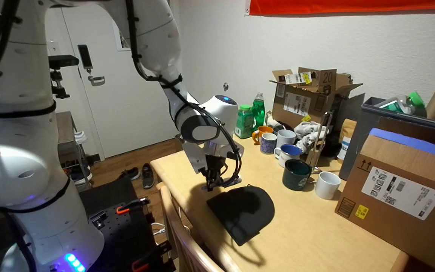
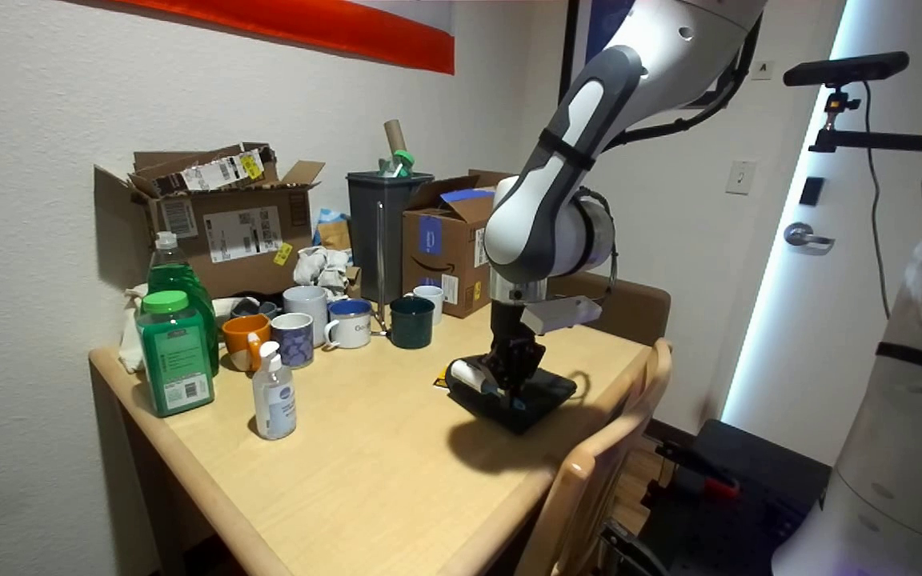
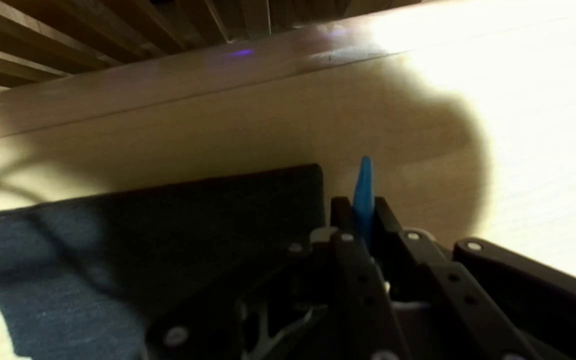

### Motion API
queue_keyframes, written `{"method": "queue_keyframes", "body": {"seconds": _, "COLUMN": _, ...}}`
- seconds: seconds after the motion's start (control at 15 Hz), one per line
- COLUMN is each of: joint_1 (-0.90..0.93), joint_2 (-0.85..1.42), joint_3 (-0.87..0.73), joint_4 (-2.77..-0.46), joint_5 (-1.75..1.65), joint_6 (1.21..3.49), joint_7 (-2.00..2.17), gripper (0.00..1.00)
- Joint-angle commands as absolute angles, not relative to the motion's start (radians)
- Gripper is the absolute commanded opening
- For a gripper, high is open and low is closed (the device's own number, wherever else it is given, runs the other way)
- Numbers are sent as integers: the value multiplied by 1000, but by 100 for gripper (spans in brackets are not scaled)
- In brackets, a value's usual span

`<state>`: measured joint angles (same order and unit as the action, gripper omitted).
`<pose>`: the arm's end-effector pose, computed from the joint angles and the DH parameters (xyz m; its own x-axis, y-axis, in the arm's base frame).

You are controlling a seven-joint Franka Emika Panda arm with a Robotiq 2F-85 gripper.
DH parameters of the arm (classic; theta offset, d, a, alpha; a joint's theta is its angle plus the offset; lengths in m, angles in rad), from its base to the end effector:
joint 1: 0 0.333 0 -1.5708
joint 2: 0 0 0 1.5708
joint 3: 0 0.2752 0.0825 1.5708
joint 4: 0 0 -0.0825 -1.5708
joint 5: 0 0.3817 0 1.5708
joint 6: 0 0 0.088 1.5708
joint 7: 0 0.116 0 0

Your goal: Roll the lint roller on the beanie

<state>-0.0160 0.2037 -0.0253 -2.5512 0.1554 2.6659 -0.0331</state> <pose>0.4333 -0.0226 0.1400 0.9852 -0.1456 -0.0903 -0.1510 -0.9869 -0.0564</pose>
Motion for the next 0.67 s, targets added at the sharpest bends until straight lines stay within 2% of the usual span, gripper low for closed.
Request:
{"method": "queue_keyframes", "body": {"seconds": 0.0, "joint_1": 14, "joint_2": 234, "joint_3": -1, "joint_4": -2511, "joint_5": 131, "joint_6": 2688, "joint_7": 43, "gripper": 3}}
{"method": "queue_keyframes", "body": {"seconds": 0.6, "joint_1": 76, "joint_2": 289, "joint_3": -25, "joint_4": -2441, "joint_5": 60, "joint_6": 2712, "joint_7": 217, "gripper": 3}}
